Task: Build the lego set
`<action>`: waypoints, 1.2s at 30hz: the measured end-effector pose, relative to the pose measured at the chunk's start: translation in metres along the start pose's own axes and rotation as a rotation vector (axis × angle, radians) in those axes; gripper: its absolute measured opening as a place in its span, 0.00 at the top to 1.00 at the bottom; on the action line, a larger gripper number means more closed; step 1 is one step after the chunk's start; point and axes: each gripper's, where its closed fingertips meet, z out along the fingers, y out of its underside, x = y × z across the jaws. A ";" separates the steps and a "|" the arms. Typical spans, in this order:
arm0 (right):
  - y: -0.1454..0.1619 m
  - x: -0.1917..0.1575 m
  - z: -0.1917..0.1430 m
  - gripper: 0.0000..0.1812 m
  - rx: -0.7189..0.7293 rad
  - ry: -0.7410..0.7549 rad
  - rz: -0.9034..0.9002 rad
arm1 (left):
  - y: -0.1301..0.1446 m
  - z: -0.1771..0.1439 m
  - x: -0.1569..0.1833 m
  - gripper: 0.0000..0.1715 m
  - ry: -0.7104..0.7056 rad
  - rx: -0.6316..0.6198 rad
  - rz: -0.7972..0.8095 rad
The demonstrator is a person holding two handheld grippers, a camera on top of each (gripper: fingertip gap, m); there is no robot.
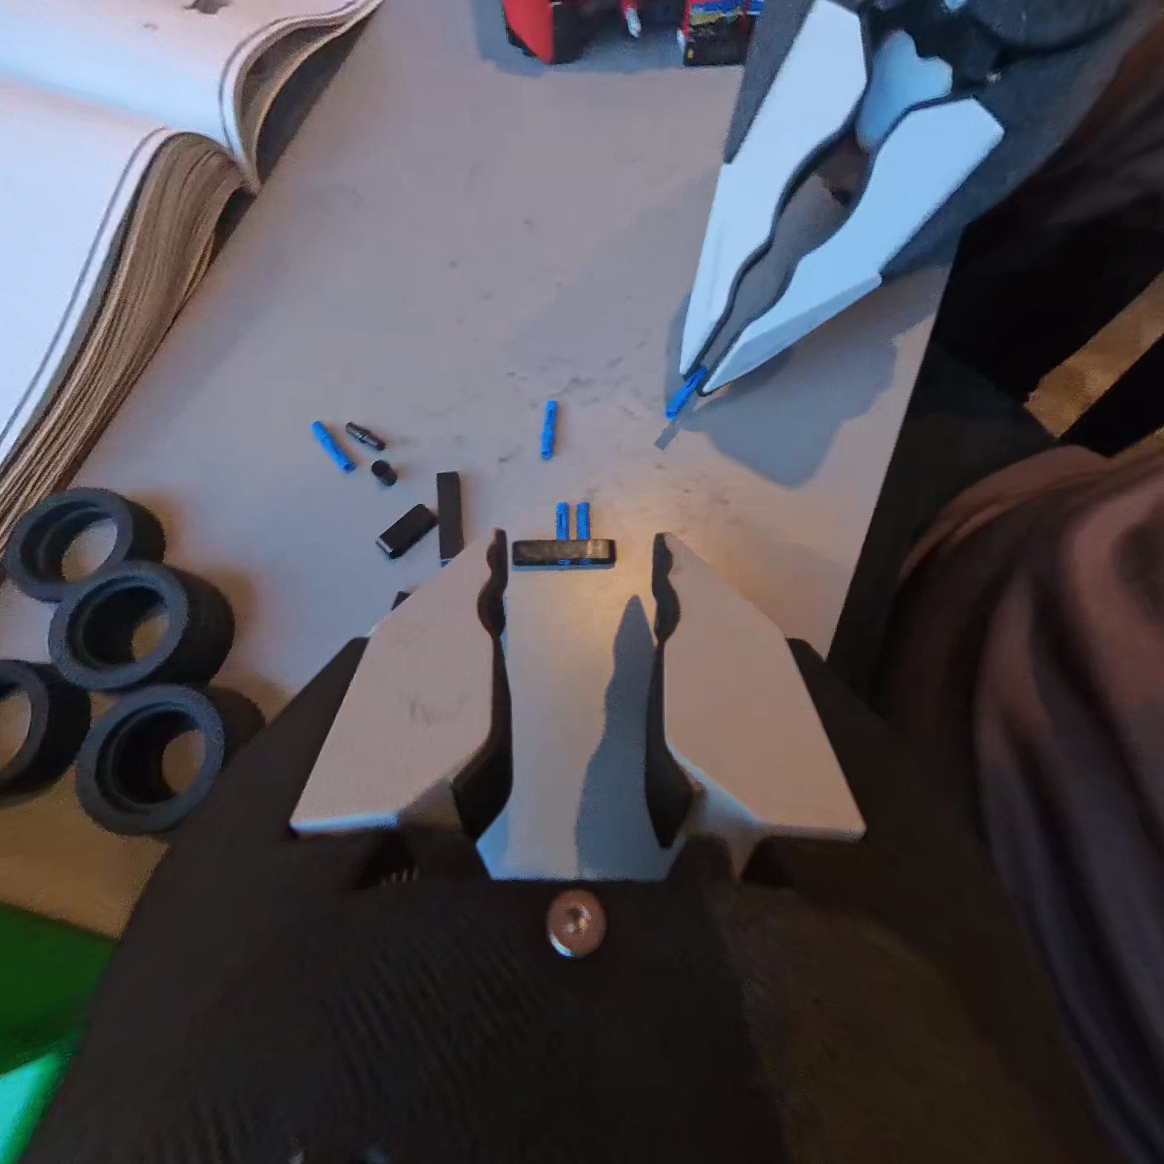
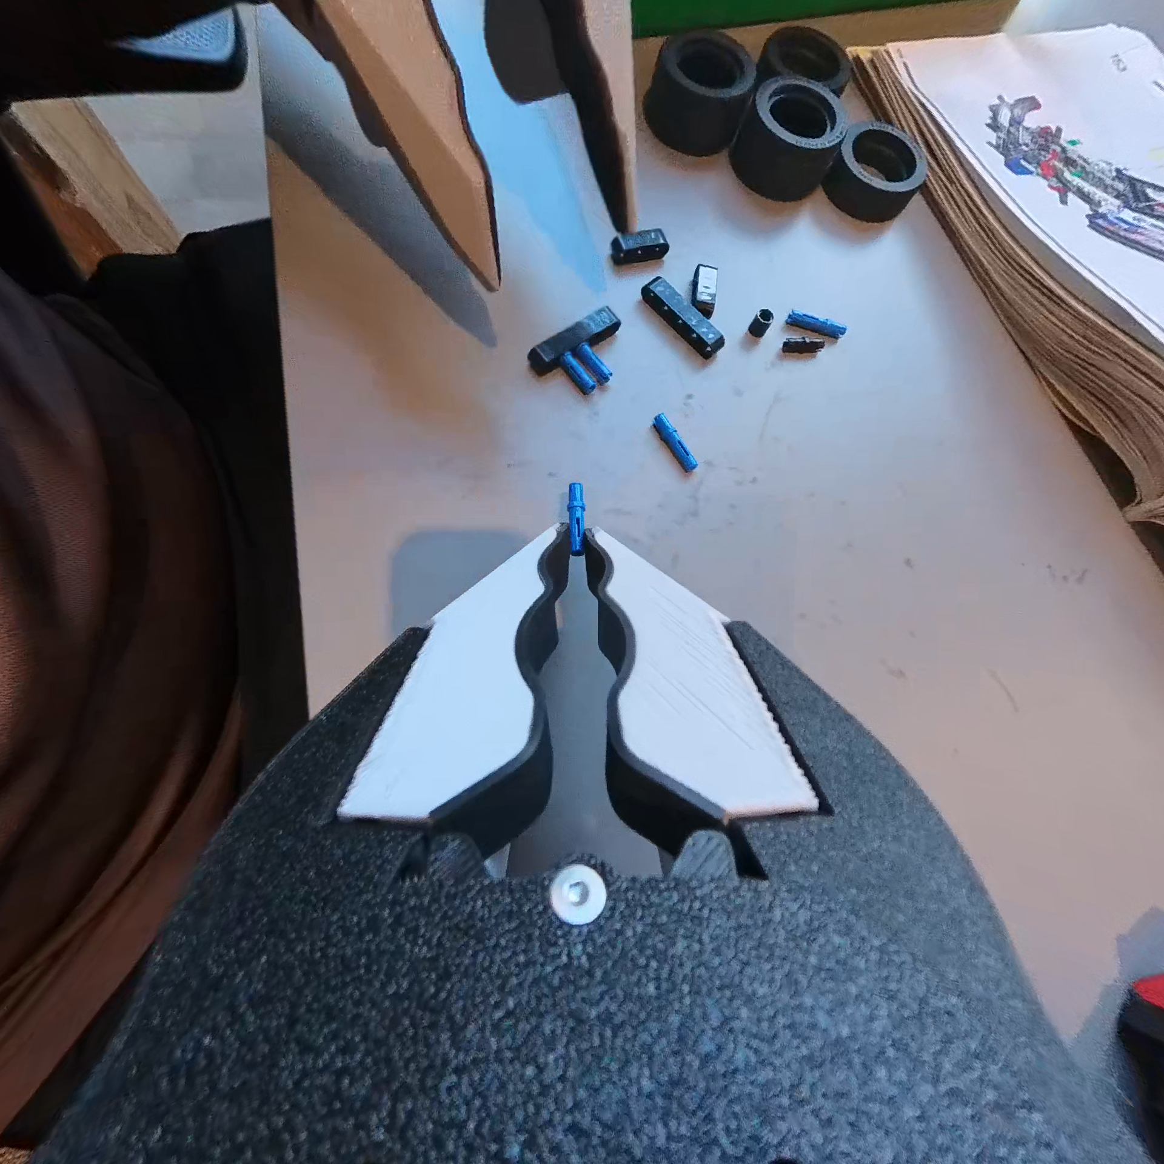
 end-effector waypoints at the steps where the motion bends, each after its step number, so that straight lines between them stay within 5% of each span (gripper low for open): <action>1: 0.000 0.000 0.001 0.98 0.001 -0.006 0.006 | 0.001 0.000 -0.003 0.73 -0.008 -0.007 -0.016; 8: 0.005 0.001 0.004 0.98 -0.008 -0.018 0.050 | 0.019 0.029 -0.003 0.64 0.020 -0.143 -0.045; 14: 0.005 0.006 0.002 0.98 0.007 -0.015 0.086 | 0.017 0.032 -0.008 0.78 -0.030 -0.149 -0.002; 21: 0.006 0.004 0.004 0.98 -0.005 -0.025 0.070 | 0.009 0.040 0.036 0.78 0.162 -0.101 0.054; 28: 0.006 -0.004 0.006 0.98 -0.018 -0.056 0.062 | 0.014 0.033 0.041 0.65 0.112 -0.153 0.142; 36: 0.001 -0.015 0.015 0.98 -0.035 -0.139 0.088 | 0.015 0.038 0.050 0.72 0.120 -0.146 0.150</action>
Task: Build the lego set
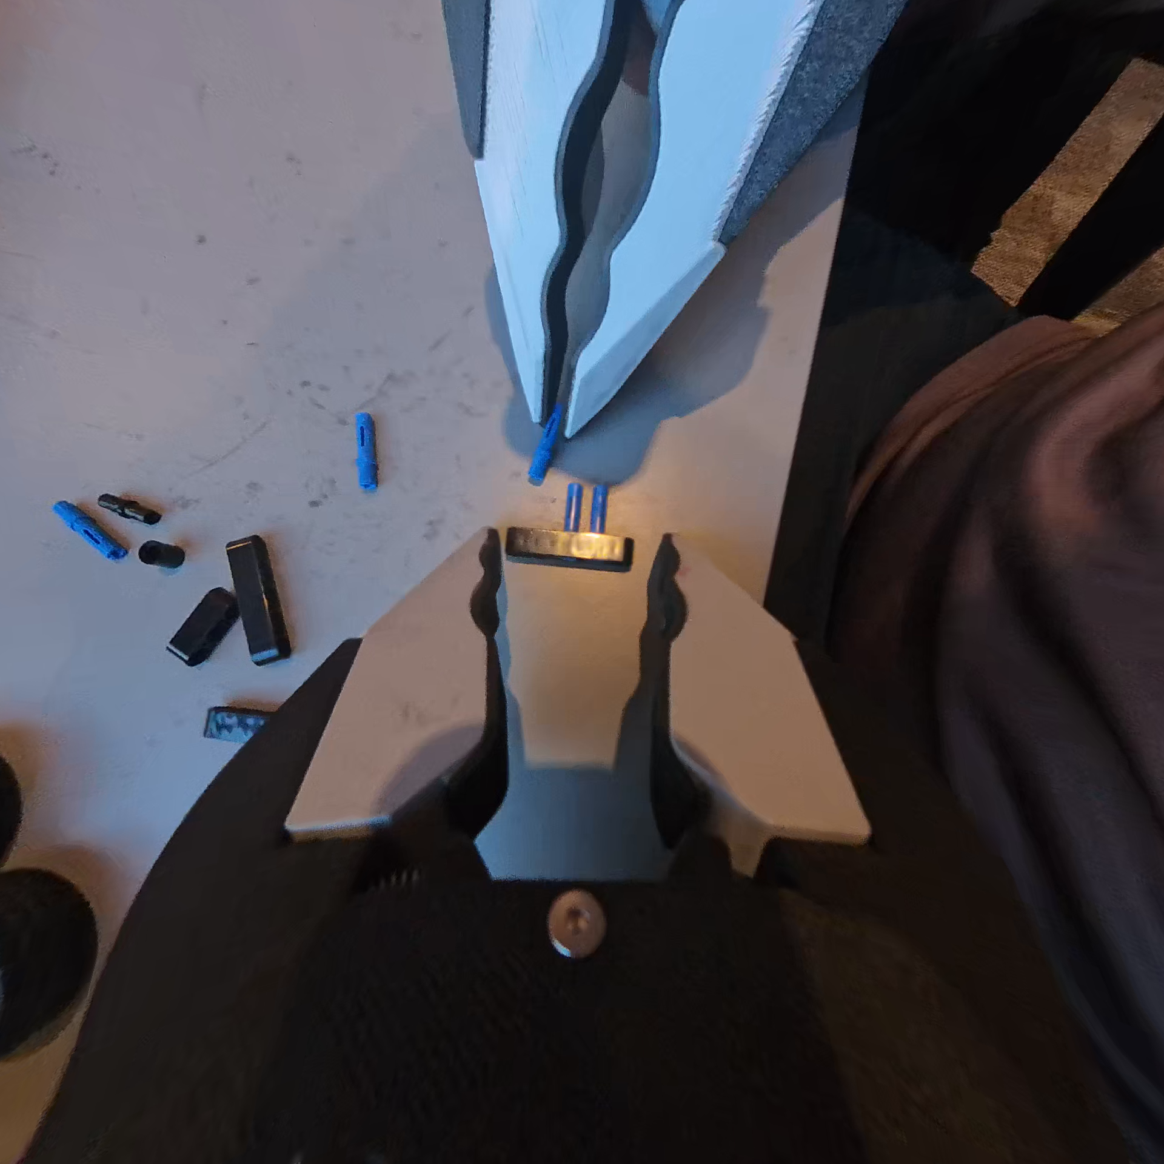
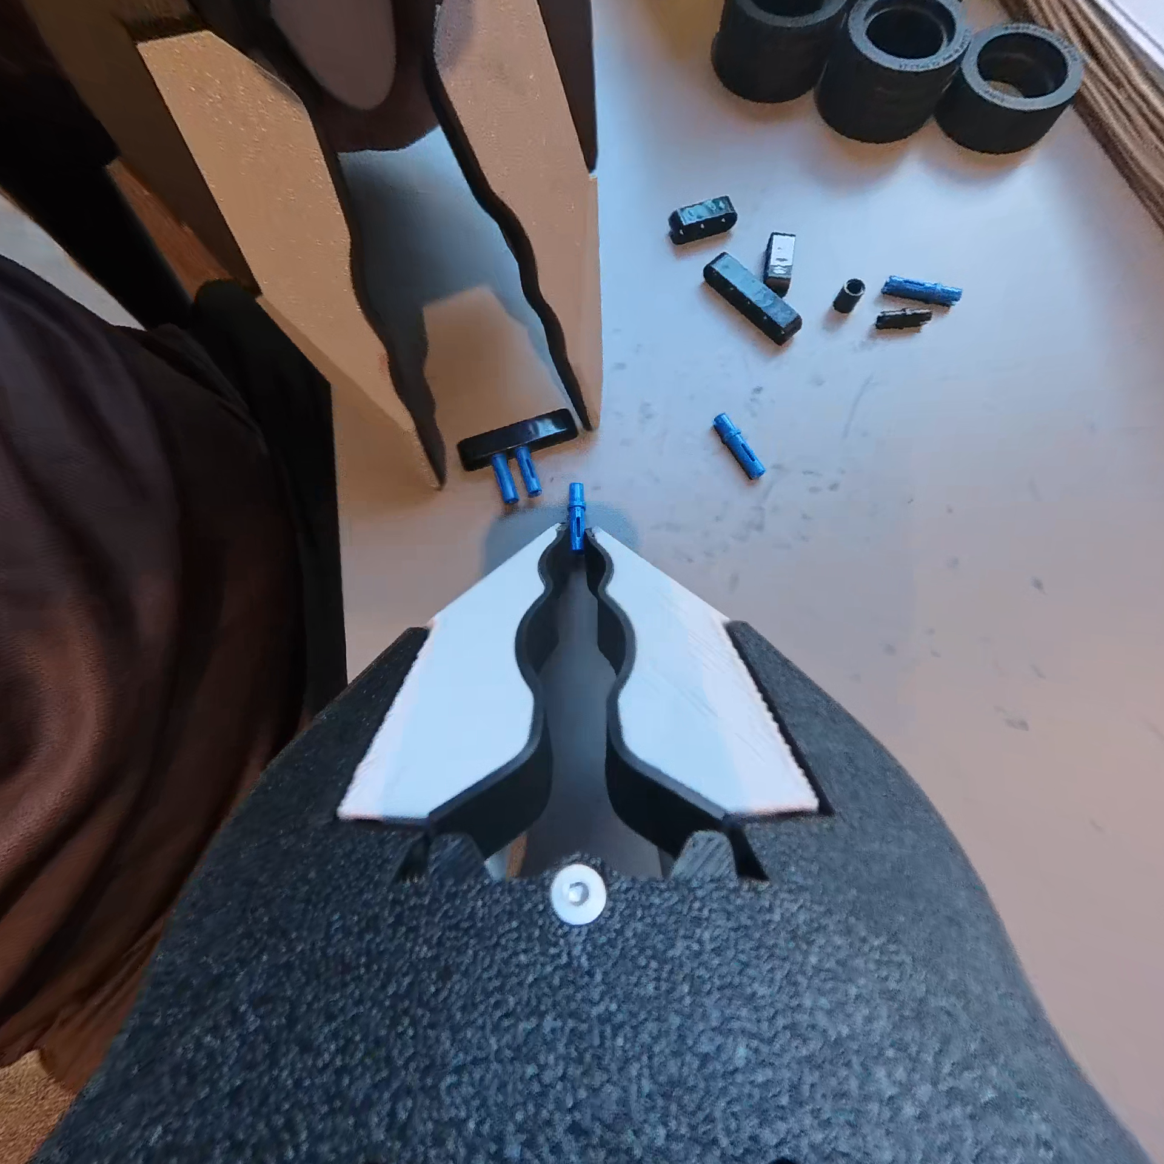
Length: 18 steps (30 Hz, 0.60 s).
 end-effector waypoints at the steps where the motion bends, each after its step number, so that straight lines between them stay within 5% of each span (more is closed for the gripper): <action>1: 0.000 0.000 0.001 0.98 -0.003 -0.011 0.009 | -0.001 0.000 -0.002 0.73 0.002 0.003 0.004; 9: -0.008 -0.010 -0.005 0.98 0.061 -0.142 0.147 | -0.004 0.003 0.001 0.78 0.111 0.074 0.108; 18: -0.002 -0.012 0.003 0.98 -0.043 -0.172 0.165 | -0.007 0.005 0.005 0.78 0.191 0.093 0.178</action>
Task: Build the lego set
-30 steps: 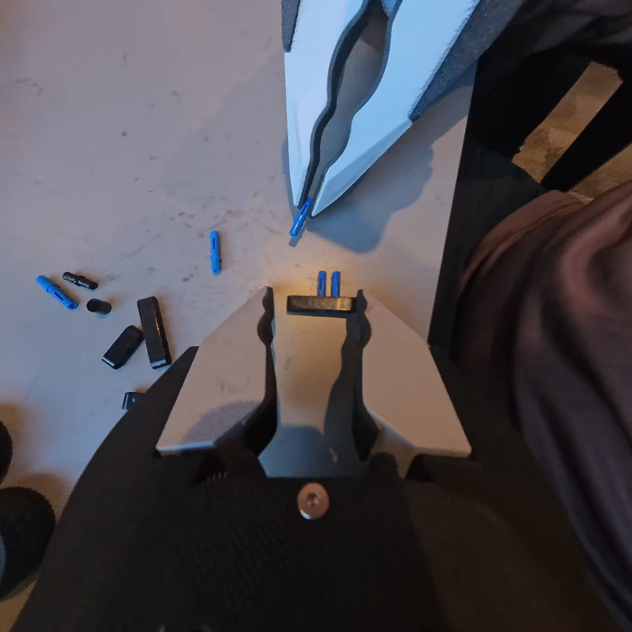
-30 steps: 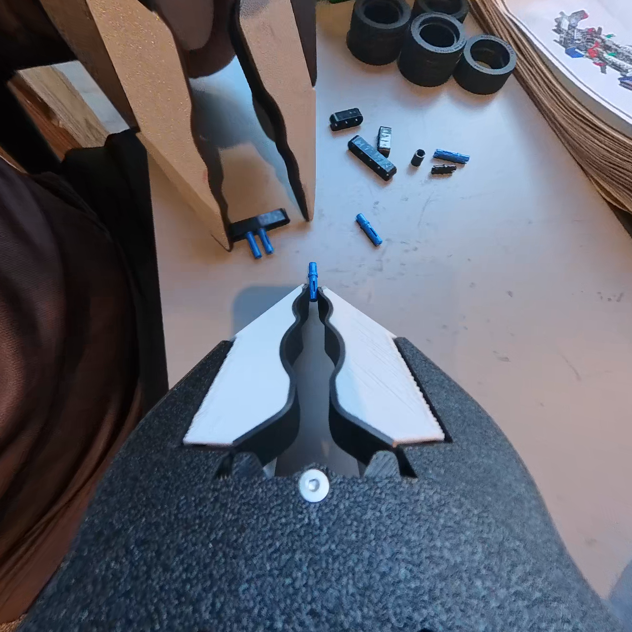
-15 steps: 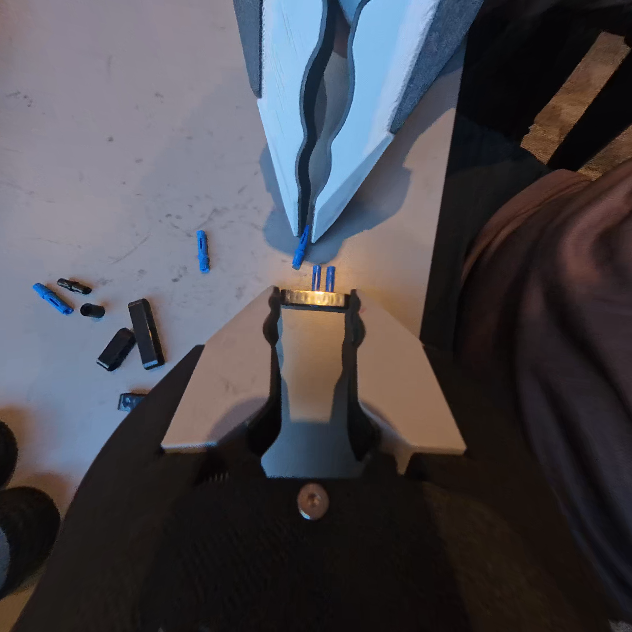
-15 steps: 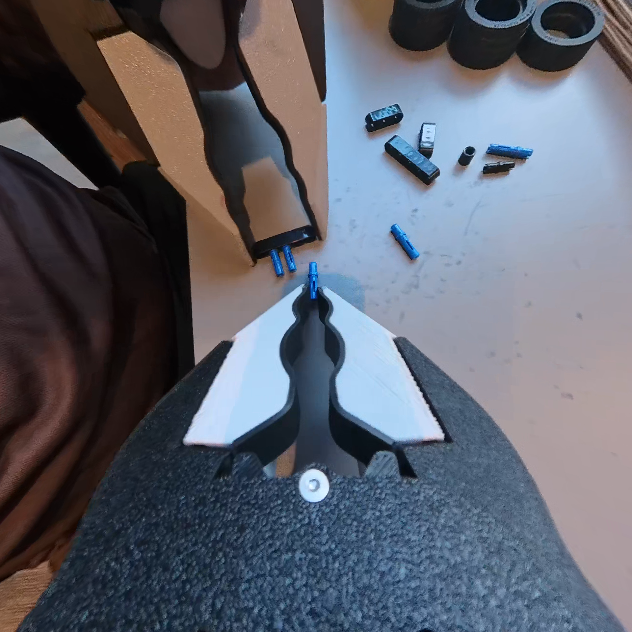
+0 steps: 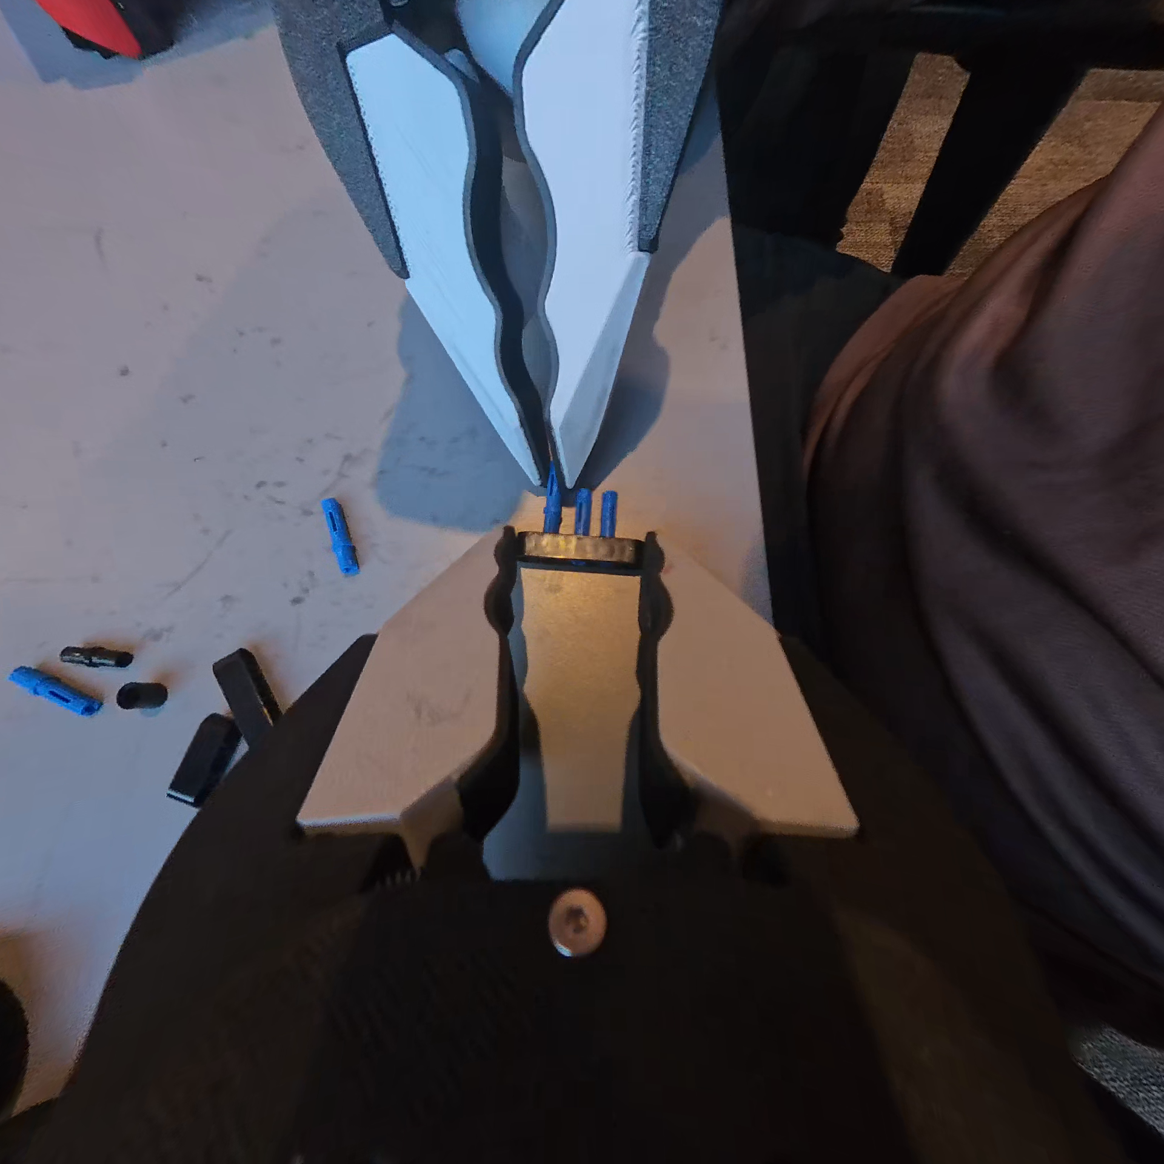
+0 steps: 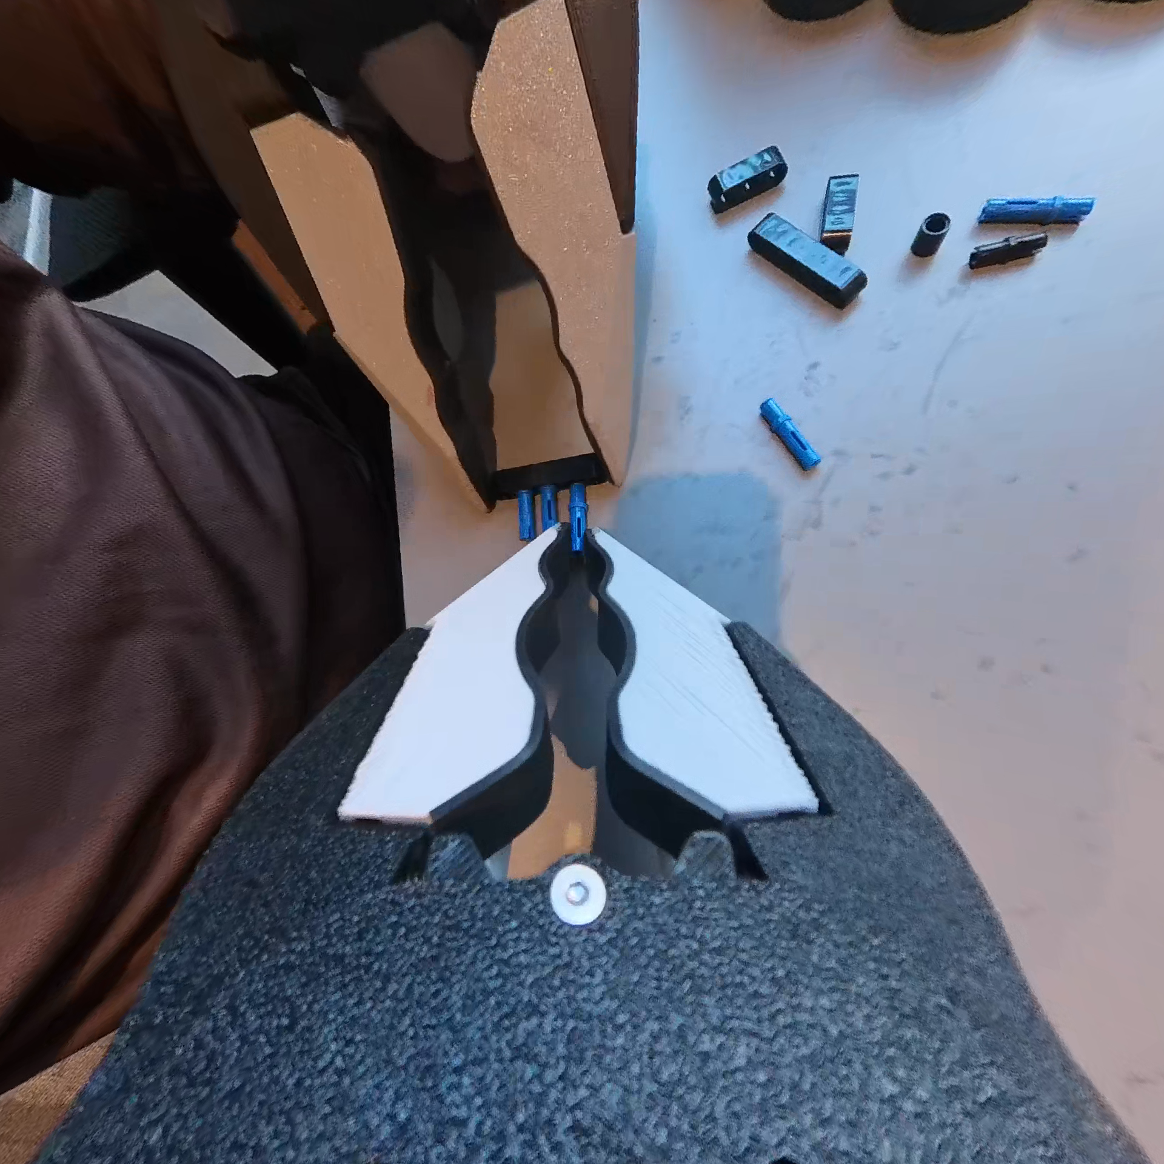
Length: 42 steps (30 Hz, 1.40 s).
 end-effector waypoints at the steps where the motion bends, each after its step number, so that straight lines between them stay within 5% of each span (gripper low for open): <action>1: 0.000 0.000 0.000 0.98 -0.004 -0.004 0.004 | 0.000 0.000 0.000 0.78 0.004 0.000 0.003; 24: -0.002 -0.005 0.003 0.98 0.006 -0.069 0.108 | 0.000 -0.001 -0.001 0.78 -0.027 0.002 -0.014; 42: -0.009 0.004 0.010 0.98 -0.003 0.068 -0.421 | 0.005 -0.006 0.001 0.78 0.019 0.002 0.028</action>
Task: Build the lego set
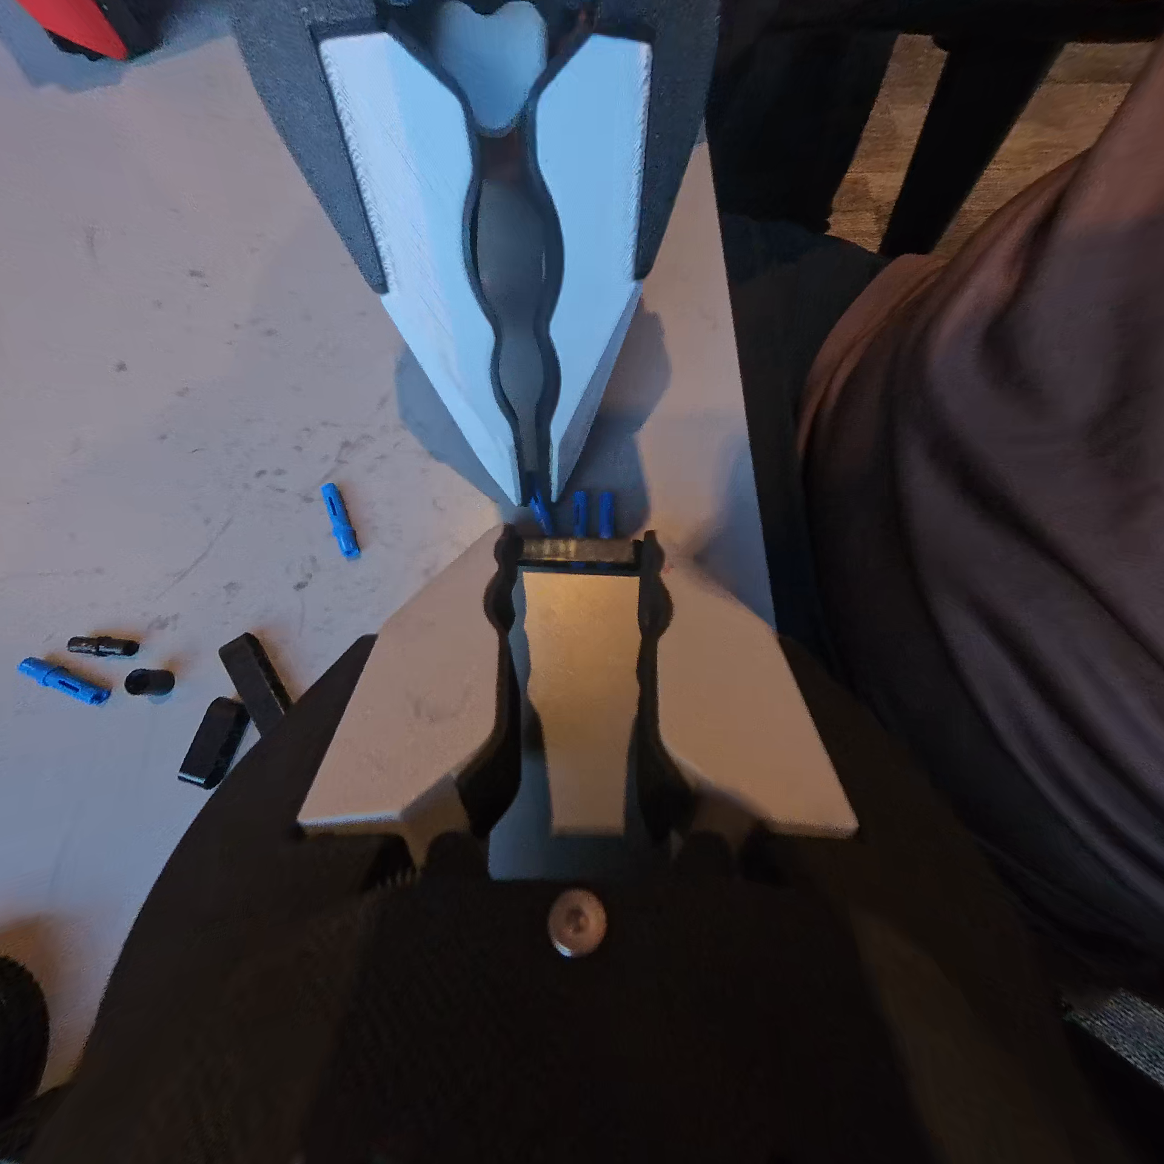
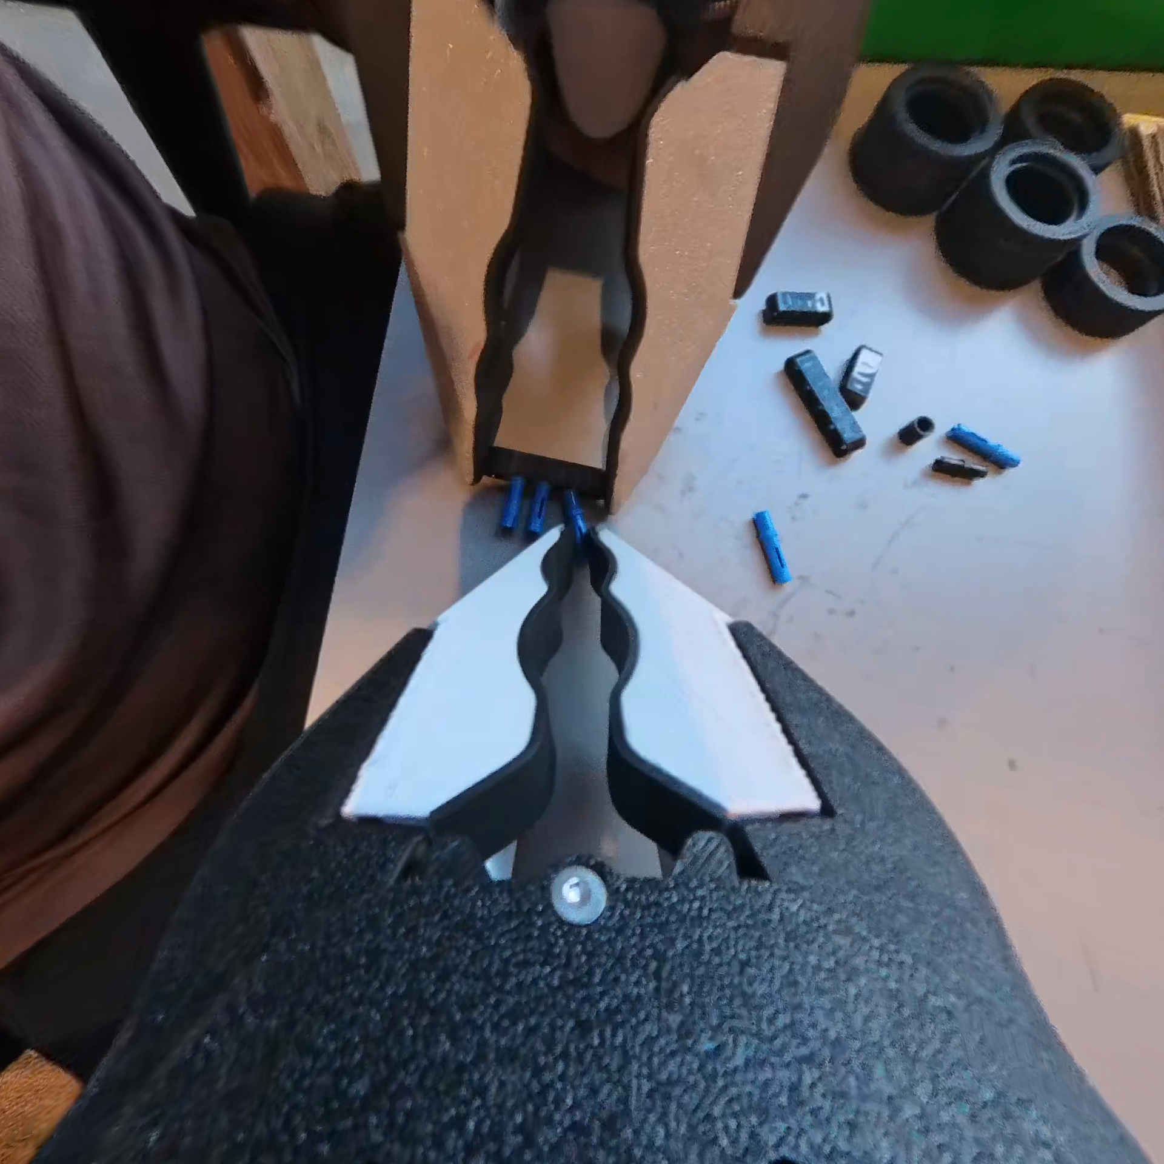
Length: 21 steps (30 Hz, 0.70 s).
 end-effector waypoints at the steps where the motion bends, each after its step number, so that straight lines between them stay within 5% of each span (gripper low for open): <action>1: -0.001 -0.001 0.000 0.98 -0.003 0.003 -0.018 | 0.000 0.000 0.000 0.78 0.000 0.000 0.004; 21: -0.002 -0.001 -0.001 0.98 0.002 -0.132 0.429 | 0.000 0.000 -0.004 0.78 -0.068 0.003 -0.030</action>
